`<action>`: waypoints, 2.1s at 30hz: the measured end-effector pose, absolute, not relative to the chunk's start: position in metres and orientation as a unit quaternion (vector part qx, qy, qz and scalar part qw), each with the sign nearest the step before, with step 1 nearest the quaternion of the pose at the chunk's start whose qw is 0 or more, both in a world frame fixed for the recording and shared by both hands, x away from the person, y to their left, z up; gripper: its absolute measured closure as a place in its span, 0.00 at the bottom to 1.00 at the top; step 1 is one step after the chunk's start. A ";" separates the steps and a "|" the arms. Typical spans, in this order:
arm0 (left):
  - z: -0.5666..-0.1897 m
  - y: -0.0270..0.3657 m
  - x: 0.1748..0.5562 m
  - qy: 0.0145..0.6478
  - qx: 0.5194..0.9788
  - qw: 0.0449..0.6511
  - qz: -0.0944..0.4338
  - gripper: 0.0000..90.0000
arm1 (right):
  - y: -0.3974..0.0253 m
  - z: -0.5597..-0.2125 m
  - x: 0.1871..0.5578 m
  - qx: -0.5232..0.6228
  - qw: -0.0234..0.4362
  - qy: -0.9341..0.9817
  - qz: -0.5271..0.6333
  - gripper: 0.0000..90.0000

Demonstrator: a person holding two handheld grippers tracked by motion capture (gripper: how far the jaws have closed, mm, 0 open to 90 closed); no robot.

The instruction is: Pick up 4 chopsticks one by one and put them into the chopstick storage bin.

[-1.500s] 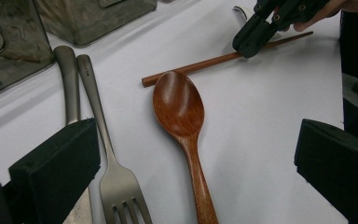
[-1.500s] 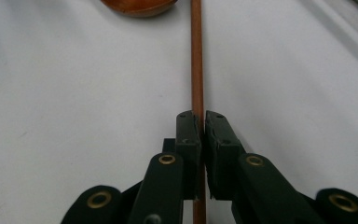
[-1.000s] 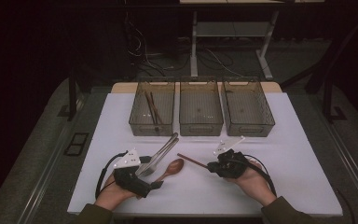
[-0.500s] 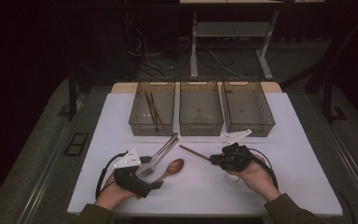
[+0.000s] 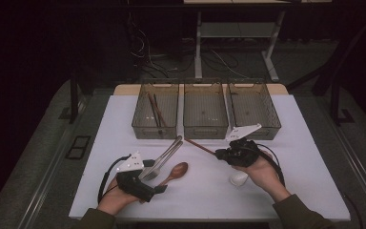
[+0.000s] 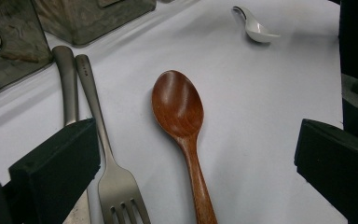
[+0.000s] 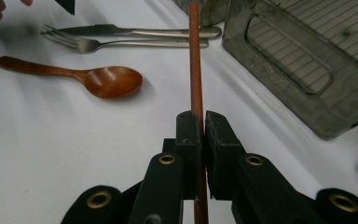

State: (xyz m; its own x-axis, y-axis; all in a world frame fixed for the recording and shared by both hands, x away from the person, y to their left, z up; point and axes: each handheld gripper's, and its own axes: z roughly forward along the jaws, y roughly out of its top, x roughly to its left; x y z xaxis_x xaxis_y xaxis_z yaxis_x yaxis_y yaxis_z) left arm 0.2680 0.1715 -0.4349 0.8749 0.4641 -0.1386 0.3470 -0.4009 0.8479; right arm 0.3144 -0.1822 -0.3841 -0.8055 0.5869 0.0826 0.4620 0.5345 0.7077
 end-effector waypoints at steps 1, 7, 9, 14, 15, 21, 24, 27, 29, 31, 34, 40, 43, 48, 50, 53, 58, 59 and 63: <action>-0.435 0.171 0.268 0.244 0.834 0.491 0.059 0.00 | -0.182 -0.383 0.315 0.302 0.085 0.871 0.379 0.94; -0.435 0.171 0.268 0.243 0.835 0.491 0.060 0.00 | -0.182 -0.377 0.322 0.303 0.090 0.866 0.387 0.94; -0.435 0.171 0.268 0.244 0.834 0.491 0.059 0.00 | -0.181 -0.375 0.325 0.302 0.093 0.865 0.390 0.94; -0.435 0.171 0.268 0.244 0.834 0.491 0.058 0.00 | -0.176 -0.371 0.332 0.305 0.095 0.862 0.393 0.94; -0.435 0.171 0.268 0.244 0.834 0.491 0.058 0.00 | -0.175 -0.370 0.333 0.305 0.096 0.862 0.394 0.94; -0.435 0.171 0.268 0.243 0.835 0.490 0.059 0.00 | -0.167 -0.362 0.343 0.302 0.101 0.859 0.400 0.94; -0.435 0.171 0.268 0.242 0.835 0.491 0.059 0.00 | -0.163 -0.359 0.348 0.302 0.103 0.859 0.400 0.94; -0.435 0.171 0.268 0.244 0.835 0.490 0.059 0.00 | -0.158 -0.357 0.356 0.302 0.108 0.858 0.402 0.94; -0.435 0.171 0.268 0.245 0.834 0.490 0.059 0.00 | -0.153 -0.354 0.361 0.304 0.114 0.856 0.403 0.94; -0.435 0.171 0.268 0.245 0.834 0.490 0.058 0.00 | -0.148 -0.351 0.368 0.305 0.115 0.853 0.407 0.94; -0.435 0.171 0.268 0.244 0.835 0.489 0.058 0.00 | -0.138 -0.347 0.377 0.305 0.118 0.854 0.406 0.94; -0.435 0.171 0.267 0.246 0.833 0.492 0.056 0.00 | -0.120 -0.341 0.395 0.310 0.115 0.852 0.405 0.94; -0.435 0.171 0.267 0.247 0.833 0.493 0.055 0.00 | -0.112 -0.341 0.403 0.314 0.112 0.852 0.403 0.94; -0.435 0.171 0.267 0.245 0.833 0.493 0.056 0.00 | -0.099 -0.341 0.416 0.324 0.110 0.852 0.398 0.94; -0.435 0.170 0.267 0.244 0.834 0.492 0.055 0.00 | -0.094 -0.342 0.421 0.326 0.109 0.851 0.397 0.94; -0.435 0.171 0.267 0.242 0.833 0.493 0.056 0.00 | -0.087 -0.341 0.429 0.331 0.110 0.850 0.394 0.94; -0.434 0.170 0.268 0.242 0.833 0.494 0.055 0.00 | -0.076 -0.340 0.442 0.338 0.110 0.849 0.392 0.94; -0.434 0.170 0.267 0.242 0.832 0.495 0.056 0.00 | -0.073 -0.340 0.444 0.339 0.110 0.849 0.391 0.94; -0.434 0.171 0.267 0.244 0.831 0.498 0.054 0.00 | -0.062 -0.340 0.454 0.343 0.112 0.850 0.384 0.94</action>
State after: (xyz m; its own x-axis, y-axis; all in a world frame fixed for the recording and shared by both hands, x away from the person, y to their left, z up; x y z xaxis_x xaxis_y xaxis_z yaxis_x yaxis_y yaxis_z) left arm 0.2674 0.1709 -0.4338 0.8755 0.4582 -0.1534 0.3515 -0.3861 0.8529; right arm 0.4545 -0.0619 -0.3399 -0.7392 0.6695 0.0731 0.4975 0.4697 0.7293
